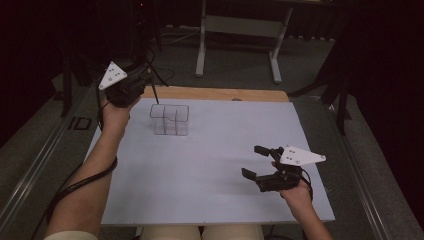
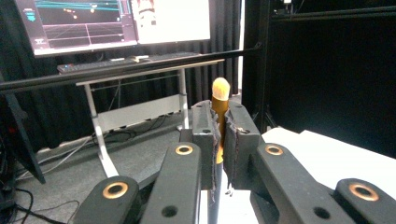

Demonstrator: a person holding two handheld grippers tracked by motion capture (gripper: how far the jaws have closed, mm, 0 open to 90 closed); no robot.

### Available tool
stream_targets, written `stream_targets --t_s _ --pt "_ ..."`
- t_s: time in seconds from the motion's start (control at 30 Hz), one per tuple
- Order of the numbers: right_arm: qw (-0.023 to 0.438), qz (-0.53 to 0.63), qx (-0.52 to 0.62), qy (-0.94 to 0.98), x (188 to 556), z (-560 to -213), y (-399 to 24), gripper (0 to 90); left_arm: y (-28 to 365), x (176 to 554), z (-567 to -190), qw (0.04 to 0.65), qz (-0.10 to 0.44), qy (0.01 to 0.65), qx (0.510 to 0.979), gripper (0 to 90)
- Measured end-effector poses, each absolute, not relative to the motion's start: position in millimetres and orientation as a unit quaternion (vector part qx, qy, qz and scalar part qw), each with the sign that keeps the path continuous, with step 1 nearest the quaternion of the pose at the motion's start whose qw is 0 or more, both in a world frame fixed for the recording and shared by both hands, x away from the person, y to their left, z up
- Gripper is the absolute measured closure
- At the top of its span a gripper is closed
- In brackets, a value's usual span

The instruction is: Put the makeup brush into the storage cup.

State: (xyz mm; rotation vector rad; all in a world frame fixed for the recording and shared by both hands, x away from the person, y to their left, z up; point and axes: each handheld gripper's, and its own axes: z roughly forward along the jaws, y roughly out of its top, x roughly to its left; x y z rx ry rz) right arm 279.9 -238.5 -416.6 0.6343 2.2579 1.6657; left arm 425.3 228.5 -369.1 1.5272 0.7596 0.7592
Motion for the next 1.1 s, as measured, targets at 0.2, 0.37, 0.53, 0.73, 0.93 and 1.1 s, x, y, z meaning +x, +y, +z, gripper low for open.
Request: stream_targets --t_s 0.2,0.37,0.53,0.73,0.93,1.1 --pt "0.131 0.574 0.217 0.778 280.3 -417.0 -238.4 14.3 228.0 431.4 -381.2 0.589 0.320 0.338 0.661 85.3" --pt "0.130 0.574 0.217 0.779 280.4 -417.4 -238.2 14.3 227.1 434.1 -390.4 0.584 0.326 0.346 0.658 85.2" --pt "0.131 0.575 0.217 0.778 280.7 -417.3 -238.7 14.3 226.0 437.2 -398.2 0.562 0.341 0.362 0.660 84.9" --pt "0.133 0.574 0.218 0.778 280.5 -417.0 -239.4 14.3 222.0 441.3 -407.7 0.518 0.358 0.394 0.669 40.4" --pt "0.134 0.573 0.217 0.779 280.4 -416.9 -238.7 14.3 221.0 439.2 -404.2 0.515 0.333 0.424 0.667 22.8" --pt "0.133 0.573 0.218 0.779 280.4 -416.8 -238.1 14.3 217.8 435.1 -396.4 0.525 0.323 0.426 0.662 19.1"
